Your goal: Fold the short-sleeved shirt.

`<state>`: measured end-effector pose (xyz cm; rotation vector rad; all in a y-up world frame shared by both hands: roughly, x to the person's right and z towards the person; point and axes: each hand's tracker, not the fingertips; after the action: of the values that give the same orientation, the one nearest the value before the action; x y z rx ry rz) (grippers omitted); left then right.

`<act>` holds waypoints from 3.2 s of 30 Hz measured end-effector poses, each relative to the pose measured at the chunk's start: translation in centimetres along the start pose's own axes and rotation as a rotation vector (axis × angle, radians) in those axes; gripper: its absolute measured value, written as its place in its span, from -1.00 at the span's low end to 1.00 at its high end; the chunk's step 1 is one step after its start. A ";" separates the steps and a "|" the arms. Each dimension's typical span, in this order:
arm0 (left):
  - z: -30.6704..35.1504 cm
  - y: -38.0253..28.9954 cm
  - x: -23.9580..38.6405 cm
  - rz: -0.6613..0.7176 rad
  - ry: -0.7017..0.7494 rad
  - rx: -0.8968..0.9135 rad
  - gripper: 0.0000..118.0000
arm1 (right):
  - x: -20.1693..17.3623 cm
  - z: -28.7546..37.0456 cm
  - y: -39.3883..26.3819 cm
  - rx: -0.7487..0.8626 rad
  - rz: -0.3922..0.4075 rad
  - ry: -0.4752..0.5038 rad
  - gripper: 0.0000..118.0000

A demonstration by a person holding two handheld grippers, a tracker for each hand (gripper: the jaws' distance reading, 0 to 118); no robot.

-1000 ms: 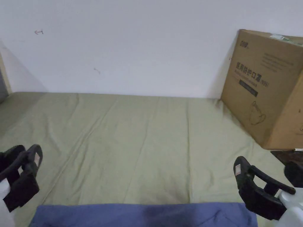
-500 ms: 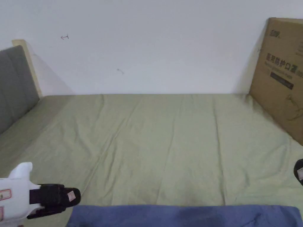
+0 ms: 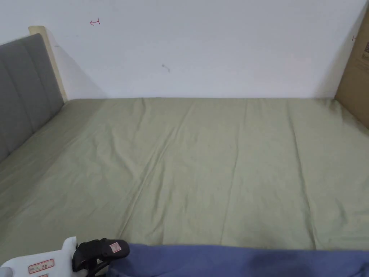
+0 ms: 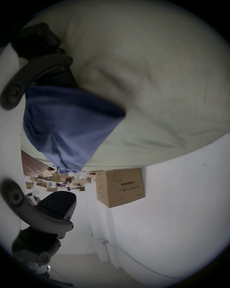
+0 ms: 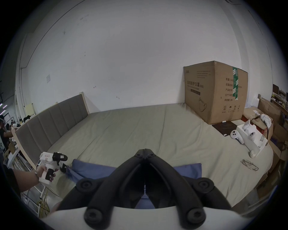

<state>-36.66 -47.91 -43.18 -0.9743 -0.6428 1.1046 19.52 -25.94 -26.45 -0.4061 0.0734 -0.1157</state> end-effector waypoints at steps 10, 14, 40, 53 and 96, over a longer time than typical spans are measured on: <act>-1.3 -2.7 -1.3 -0.009 0.218 0.112 -0.91 | 0.0 -0.7 0.6 -0.061 -0.124 0.061 -1.00; -0.1 -0.8 0.9 -0.254 0.446 0.179 -0.92 | 0.6 -0.6 0.9 -0.081 -0.149 0.039 -1.00; -12.0 -13.5 23.4 -0.583 0.467 0.079 0.76 | 6.3 3.8 -0.1 -0.054 -0.262 0.055 -1.00; -24.6 -17.6 13.7 -0.573 0.636 -0.317 -0.98 | 7.8 2.2 -2.3 -0.120 -0.297 0.041 -1.00; -6.9 -7.9 6.0 -0.267 0.261 0.016 -0.87 | -0.8 -2.1 -0.1 -0.288 -0.138 0.158 -1.00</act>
<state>-25.41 -45.57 -39.45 -0.9671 -0.5318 0.7315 18.47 -26.77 -28.24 -0.6899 0.2193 -0.2755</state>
